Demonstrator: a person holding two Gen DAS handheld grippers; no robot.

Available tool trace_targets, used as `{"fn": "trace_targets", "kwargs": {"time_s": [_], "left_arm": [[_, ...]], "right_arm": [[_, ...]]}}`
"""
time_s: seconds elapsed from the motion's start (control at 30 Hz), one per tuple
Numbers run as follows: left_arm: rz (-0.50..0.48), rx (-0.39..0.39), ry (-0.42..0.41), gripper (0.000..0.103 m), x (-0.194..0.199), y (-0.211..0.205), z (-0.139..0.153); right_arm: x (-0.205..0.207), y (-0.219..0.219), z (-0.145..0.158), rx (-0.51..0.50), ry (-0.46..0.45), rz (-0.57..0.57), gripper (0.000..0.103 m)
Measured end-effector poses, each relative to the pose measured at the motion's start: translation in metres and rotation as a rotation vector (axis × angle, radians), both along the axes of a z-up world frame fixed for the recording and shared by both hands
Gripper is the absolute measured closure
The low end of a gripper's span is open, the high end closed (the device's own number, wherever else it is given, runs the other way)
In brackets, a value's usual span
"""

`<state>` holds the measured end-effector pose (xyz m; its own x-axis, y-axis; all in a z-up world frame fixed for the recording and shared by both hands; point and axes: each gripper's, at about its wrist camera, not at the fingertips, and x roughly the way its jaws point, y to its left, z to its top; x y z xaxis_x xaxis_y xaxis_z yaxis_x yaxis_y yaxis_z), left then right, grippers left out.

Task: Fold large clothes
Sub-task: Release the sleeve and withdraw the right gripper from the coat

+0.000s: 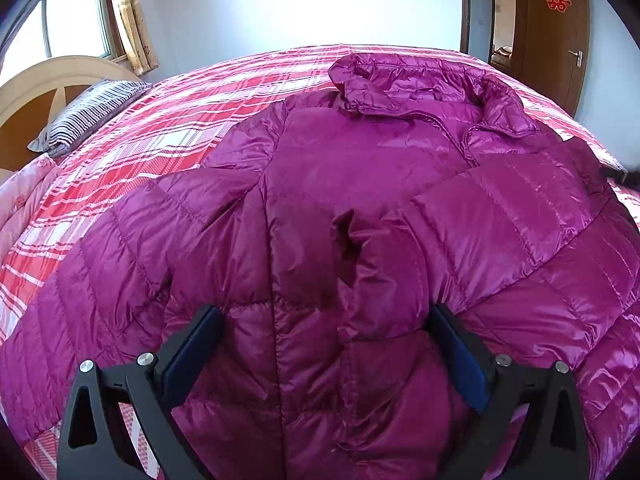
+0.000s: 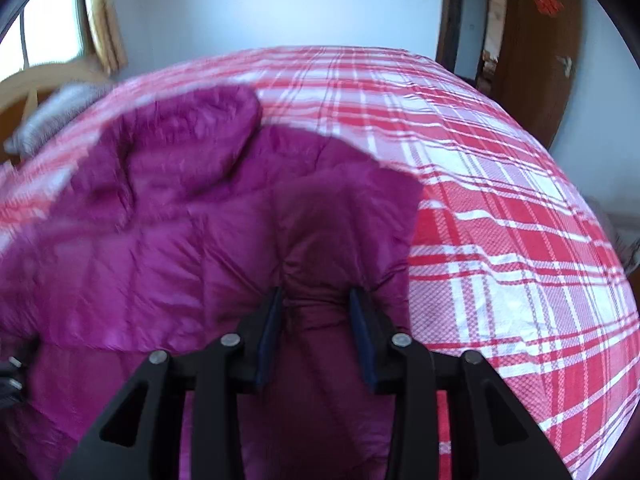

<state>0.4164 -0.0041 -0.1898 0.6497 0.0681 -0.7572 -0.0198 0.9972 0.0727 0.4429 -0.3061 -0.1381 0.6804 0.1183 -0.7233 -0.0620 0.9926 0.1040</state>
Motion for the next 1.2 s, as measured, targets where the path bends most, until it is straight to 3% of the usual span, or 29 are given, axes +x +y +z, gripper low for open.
{"fn": "trace_targets", "kwargs": {"time_s": [0.1,0.17,0.47,0.67,0.73,0.93,1.03,1.2], "left_arm": [[0.001,-0.003,-0.001,0.001,0.000,0.000,0.000],[0.001,-0.004,-0.001,0.001,0.000,0.000,0.000],[0.002,-0.010,-0.001,0.001,0.000,0.001,0.000],[0.003,-0.019,0.002,0.001,0.002,0.002,-0.001],[0.003,-0.021,0.002,0.001,0.001,0.003,-0.001],[0.003,-0.027,0.002,0.001,0.001,0.003,-0.001],[0.004,-0.027,0.001,0.001,0.001,0.003,-0.001],[0.004,-0.026,0.001,0.001,0.001,0.003,-0.001]], "right_arm": [[0.001,-0.011,0.027,0.026,-0.077,-0.044,0.061],[0.012,-0.008,0.027,0.011,-0.063,-0.038,0.061],[0.042,0.009,-0.027,-0.025,0.046,-0.022,0.061],[0.041,0.007,-0.031,-0.048,0.055,-0.021,0.061],[0.033,0.014,-0.022,-0.084,0.043,-0.027,0.062],[-0.025,0.053,0.020,0.021,-0.016,0.120,0.061],[-0.043,0.084,0.016,-0.005,0.004,0.188,0.061],[-0.048,0.116,-0.015,-0.045,0.055,0.244,0.061]]}}
